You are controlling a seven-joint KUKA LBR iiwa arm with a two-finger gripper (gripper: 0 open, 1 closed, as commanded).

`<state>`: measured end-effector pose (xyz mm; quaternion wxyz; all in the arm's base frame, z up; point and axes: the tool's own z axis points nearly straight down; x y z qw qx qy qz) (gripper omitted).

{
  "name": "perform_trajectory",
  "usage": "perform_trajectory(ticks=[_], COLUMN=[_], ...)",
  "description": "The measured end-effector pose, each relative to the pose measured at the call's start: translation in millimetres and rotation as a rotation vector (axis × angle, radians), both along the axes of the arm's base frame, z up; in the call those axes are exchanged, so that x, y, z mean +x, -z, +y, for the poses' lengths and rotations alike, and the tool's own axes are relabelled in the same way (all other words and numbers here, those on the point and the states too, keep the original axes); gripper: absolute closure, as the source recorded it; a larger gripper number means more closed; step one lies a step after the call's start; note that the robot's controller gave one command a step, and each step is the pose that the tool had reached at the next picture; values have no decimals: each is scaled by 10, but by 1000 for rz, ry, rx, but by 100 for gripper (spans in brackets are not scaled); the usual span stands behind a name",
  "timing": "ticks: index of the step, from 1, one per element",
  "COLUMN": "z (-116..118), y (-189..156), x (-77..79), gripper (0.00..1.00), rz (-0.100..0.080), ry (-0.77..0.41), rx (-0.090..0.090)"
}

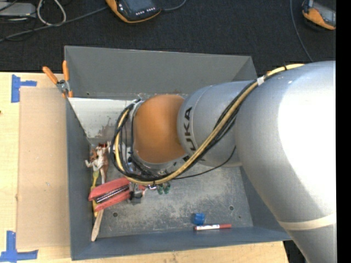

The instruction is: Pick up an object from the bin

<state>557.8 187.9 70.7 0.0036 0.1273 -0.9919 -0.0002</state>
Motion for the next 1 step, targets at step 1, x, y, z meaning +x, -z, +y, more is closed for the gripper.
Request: perform_trajectory(ticks=[1], z=[-58], y=[0], x=[425], gripper=[100], rz=[-2], ry=[-78], rx=[2])
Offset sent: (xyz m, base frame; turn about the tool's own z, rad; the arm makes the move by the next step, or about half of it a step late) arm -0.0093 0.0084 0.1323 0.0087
